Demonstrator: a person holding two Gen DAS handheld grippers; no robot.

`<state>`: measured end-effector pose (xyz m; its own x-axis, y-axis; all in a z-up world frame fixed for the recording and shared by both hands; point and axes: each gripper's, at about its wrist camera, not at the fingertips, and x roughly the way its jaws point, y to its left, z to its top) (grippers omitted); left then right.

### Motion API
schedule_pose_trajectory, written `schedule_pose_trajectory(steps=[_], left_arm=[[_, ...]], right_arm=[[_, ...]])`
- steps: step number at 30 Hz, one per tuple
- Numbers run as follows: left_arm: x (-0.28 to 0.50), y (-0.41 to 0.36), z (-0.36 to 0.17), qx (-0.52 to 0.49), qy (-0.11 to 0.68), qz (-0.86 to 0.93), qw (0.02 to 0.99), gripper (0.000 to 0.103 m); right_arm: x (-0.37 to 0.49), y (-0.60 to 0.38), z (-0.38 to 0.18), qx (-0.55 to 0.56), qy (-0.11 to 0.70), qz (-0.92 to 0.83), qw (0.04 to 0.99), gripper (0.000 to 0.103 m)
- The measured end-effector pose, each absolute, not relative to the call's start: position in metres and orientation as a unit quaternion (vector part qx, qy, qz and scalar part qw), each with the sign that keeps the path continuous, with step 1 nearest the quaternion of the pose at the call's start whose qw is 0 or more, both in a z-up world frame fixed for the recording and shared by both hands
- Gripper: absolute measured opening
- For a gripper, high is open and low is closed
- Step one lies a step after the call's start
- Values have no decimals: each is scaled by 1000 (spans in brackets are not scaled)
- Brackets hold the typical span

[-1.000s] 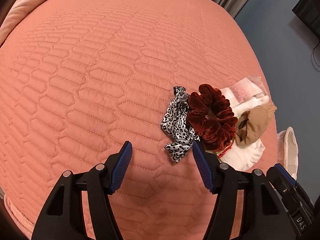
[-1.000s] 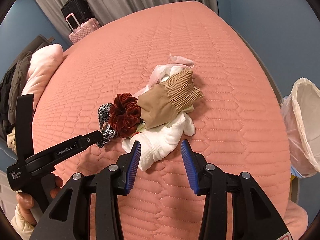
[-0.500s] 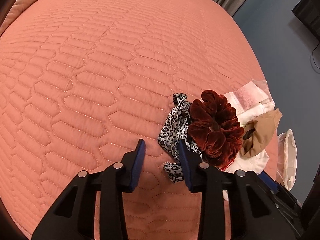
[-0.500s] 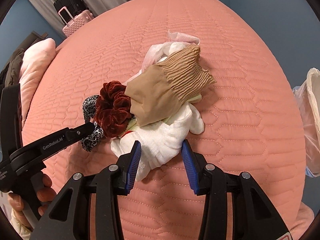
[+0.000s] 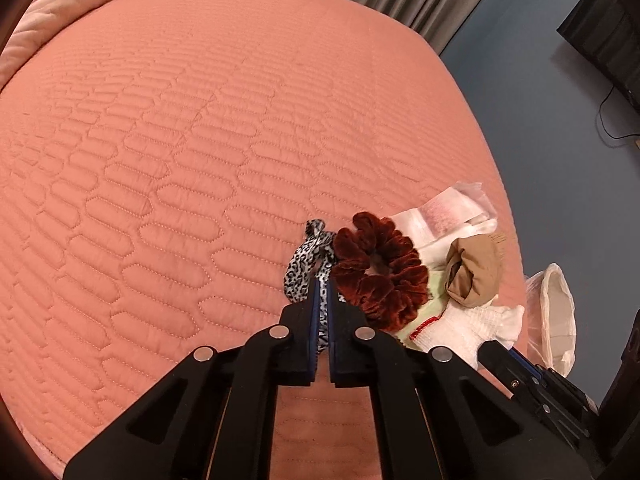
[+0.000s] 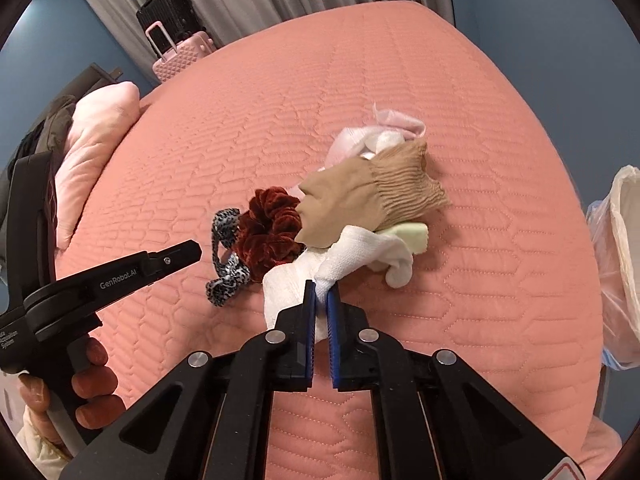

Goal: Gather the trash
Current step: 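Grasp the leopard-print scrunchie with the left tool while the right tool grasps a white sock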

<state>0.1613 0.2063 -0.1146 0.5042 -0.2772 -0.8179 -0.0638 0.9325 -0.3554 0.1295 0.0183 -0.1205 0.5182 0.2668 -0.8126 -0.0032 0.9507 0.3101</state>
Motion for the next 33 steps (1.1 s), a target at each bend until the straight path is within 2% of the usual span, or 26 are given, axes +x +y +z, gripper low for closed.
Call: schedule_pose_trajectory(steps=[6,12,13,15,16,17,25,28,32,33], left_arm=[[155,202,-82,-161,466,-75,867,4],[150,202,-95,-158,485,-82,856,6],[149,195,-99,-156,491,-82,853,11],[148,190,-113,-153,504,-74,847,32],[147,187,-118,-153,507,-70,845,47],[147,185,-123,-153,509,-66,844,50],[155,174,-161,-138,538,-59,829,48],[158,171,-166,-139,543,-60,826,29],[157,173,-164,-140,540,-64,828,14],[156,172,-161,-136,538,-64,830,12]], right_arm=[[117,11,-79,137,445,89,880,5],[110,-1,-48,139,415,86,895,5],[109,-2,-46,140,413,86,896,5],[107,-2,-45,143,410,86,897,5],[106,-3,-45,144,410,86,897,5],[107,-3,-46,144,410,85,896,5],[114,-6,-58,149,423,81,890,5],[116,-10,-61,151,426,79,889,5],[115,-11,-60,151,424,79,889,5],[115,-12,-59,151,424,79,890,5]])
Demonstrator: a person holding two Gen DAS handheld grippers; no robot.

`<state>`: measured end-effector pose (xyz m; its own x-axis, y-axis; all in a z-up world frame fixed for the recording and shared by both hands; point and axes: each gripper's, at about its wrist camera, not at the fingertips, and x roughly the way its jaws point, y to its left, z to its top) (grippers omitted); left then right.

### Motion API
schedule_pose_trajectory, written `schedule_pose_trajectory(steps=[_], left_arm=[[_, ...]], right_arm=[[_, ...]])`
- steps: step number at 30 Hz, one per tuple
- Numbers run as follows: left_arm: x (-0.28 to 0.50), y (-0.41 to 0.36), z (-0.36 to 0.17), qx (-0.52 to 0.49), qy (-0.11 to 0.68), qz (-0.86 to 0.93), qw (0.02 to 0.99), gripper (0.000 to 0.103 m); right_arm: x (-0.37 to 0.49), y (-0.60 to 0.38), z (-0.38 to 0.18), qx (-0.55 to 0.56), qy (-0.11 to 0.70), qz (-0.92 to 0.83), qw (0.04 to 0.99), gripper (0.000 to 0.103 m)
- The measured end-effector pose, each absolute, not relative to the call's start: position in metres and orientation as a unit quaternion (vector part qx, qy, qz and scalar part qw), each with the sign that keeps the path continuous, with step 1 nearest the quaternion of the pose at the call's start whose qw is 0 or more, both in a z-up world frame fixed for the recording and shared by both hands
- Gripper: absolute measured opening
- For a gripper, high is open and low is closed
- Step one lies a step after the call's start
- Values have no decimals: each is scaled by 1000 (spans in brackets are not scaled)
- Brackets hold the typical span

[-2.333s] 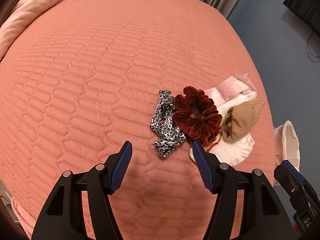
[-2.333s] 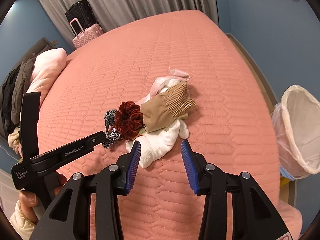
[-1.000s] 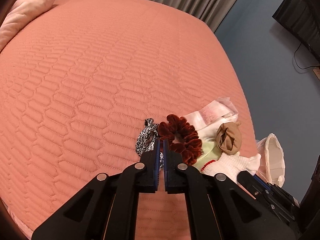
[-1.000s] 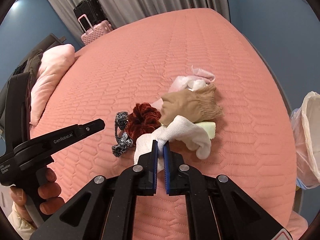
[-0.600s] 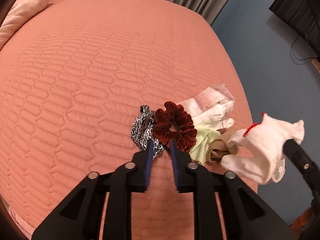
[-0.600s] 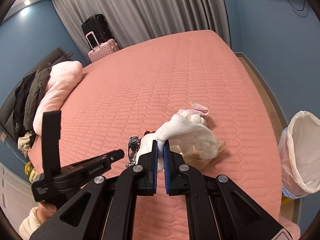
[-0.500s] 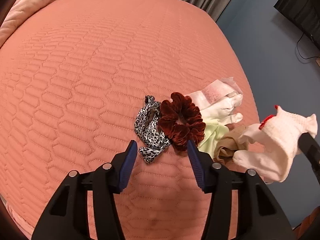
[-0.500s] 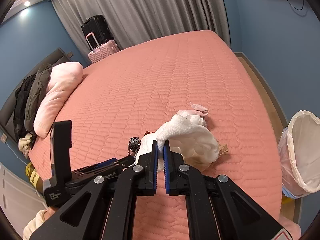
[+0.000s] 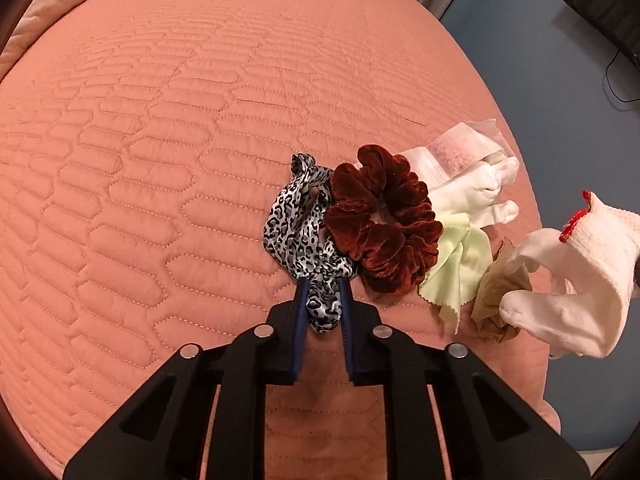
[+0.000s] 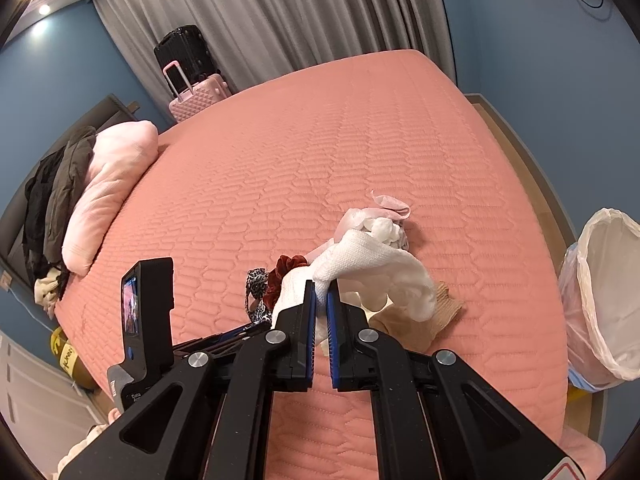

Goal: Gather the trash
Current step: 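Grasp the leopard-print scrunchie with the left tool while the right tool grasps a white sock, then carry the scrunchie and sock over the white bin and open both tools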

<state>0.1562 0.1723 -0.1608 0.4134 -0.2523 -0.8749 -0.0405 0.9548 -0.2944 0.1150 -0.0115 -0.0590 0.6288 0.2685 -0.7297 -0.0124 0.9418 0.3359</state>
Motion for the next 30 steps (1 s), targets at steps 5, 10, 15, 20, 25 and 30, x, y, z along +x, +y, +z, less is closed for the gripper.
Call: schedule_pose_trajectory(steps=[5,10,15,20,25,30], left_arm=[[148,178,-130,-140,514,-72,843,8],[138,175,-80,-141,472,-93,865,7],[133,162,-25,-133,423,-117,889,7],[126,143,20,-123,388,-147,901,7],[127,109,50,-114,363,-186,906,7],[126,66,72,-91,340,-227,908,7]], right_arm=[[109,-14,-43,153,406,79,897,5],[100,-23,-19,157,379,77,909,5],[92,-40,13,157,346,70,922,5],[81,-62,41,153,314,56,935,5],[68,-93,66,157,286,36,945,5],[53,-126,85,159,262,8,952,5]])
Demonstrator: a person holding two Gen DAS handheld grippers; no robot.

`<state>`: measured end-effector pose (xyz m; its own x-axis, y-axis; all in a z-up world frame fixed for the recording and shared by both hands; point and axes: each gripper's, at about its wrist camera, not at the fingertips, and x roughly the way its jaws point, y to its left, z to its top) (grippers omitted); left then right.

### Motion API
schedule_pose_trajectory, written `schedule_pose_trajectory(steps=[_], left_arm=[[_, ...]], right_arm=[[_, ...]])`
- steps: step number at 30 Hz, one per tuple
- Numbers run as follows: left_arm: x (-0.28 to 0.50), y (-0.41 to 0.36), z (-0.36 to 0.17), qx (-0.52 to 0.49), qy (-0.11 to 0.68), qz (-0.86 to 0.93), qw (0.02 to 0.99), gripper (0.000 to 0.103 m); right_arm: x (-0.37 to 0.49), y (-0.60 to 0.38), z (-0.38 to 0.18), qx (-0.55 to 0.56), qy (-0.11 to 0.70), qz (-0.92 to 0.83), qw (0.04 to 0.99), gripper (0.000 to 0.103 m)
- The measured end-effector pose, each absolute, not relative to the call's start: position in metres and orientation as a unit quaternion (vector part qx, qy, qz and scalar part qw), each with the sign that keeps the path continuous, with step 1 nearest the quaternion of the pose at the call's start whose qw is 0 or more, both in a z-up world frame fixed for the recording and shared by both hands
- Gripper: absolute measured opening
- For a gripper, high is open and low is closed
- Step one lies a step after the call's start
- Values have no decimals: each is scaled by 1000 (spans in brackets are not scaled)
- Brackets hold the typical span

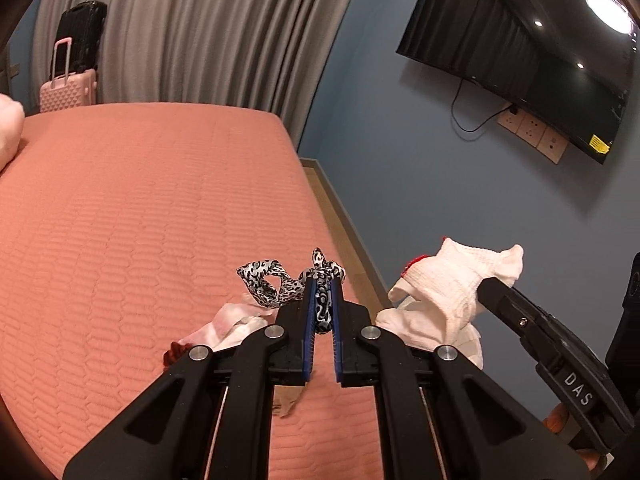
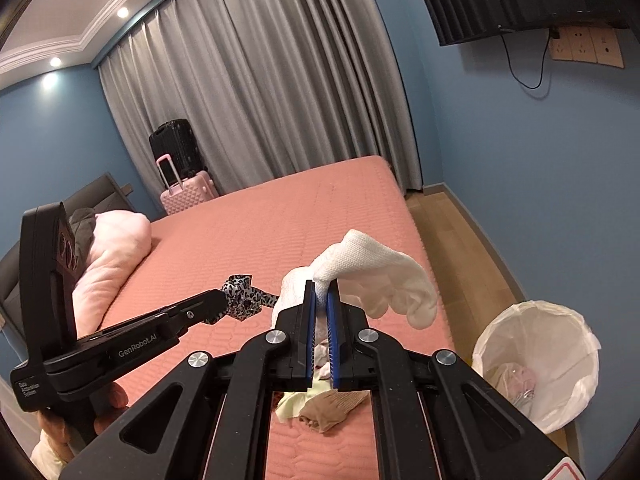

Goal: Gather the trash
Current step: 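Carry the scrunchie and sock over the white bin and open both tools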

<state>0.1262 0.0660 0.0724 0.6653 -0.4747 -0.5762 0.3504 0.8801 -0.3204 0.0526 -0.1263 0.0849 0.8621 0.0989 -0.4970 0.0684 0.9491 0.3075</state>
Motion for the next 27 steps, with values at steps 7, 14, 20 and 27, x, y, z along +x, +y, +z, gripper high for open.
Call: schedule_pose_trajectory(steps=[7,14,20,27], left_arm=[[124,6,92,-63,324,-282,901,7],[120,-47,95,-38,326,-324,887,7],[121,-91,86,-19,342,-355,870,8],[123,-132,73,-8,362,-381,851,10]], right_arm=[[32,-173,103,162,239,-37,957,5],[15,-219,102,168,233,-82,954,5],[5,-247,88,177,241,-113,948,5],[0,-278,68,192,254,-136,938,5]])
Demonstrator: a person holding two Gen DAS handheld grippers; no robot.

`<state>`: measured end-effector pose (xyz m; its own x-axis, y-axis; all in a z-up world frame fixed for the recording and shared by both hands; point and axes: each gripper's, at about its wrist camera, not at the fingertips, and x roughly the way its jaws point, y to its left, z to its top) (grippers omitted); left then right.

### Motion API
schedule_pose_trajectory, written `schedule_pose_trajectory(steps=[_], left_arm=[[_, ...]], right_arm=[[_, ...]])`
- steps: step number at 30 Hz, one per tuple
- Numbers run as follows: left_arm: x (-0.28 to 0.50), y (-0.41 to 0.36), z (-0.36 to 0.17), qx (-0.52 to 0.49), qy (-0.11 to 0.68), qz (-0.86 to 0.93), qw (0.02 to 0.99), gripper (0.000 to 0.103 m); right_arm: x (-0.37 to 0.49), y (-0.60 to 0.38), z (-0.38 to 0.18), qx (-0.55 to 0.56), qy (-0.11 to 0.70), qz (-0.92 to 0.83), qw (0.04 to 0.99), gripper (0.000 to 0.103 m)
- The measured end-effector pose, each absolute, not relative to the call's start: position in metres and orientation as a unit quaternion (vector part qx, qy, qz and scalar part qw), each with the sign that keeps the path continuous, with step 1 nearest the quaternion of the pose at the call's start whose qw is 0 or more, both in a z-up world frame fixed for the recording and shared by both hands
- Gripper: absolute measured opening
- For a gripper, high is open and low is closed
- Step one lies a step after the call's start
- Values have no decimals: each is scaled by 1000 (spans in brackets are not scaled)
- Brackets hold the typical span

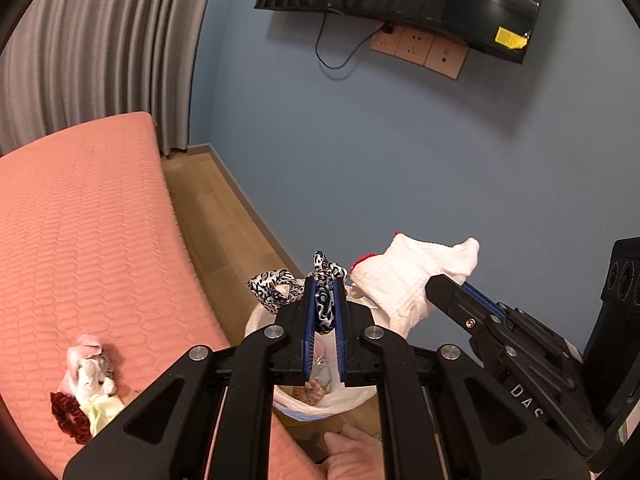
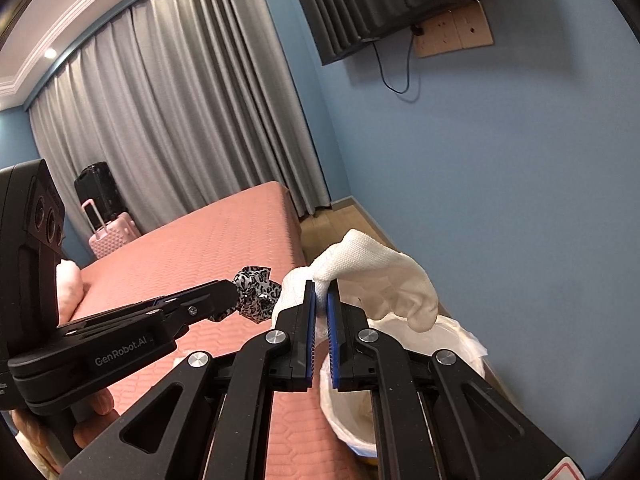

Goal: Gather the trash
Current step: 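Carry the scrunchie and sock over the white bin and open both tools, then move both open tools back to the pile on the bed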

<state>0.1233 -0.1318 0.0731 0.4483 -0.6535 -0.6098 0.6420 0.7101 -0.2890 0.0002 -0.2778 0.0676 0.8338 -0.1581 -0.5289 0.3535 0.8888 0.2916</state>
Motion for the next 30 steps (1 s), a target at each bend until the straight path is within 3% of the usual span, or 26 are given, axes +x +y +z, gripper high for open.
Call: schedule_pose_trajectory(steps=[4,6,8,9,27,30], left_arm=[[128,-147,64,-7,377,-387,842,12],[129,-150,61,-9,380,-386,841,25],[129,-152,59,-13,376,-380,845,45],[129,-152,58,-13,373,-376,848,48],[130,-103,43,-39,379,-322,867,49],[132,-80,39,-52,382,-303,872,49]], right_arm=[[0,-288,58,196,262,-144,934,5],[2,-291,52,197,267,-149,932,6],[4,-294,47,199,271,-153,929,8],[5,-296,46,199,272,-156,928,9],[19,-259,38,190,288,-127,930,11],[21,-240,35,186,293,-114,931,18]])
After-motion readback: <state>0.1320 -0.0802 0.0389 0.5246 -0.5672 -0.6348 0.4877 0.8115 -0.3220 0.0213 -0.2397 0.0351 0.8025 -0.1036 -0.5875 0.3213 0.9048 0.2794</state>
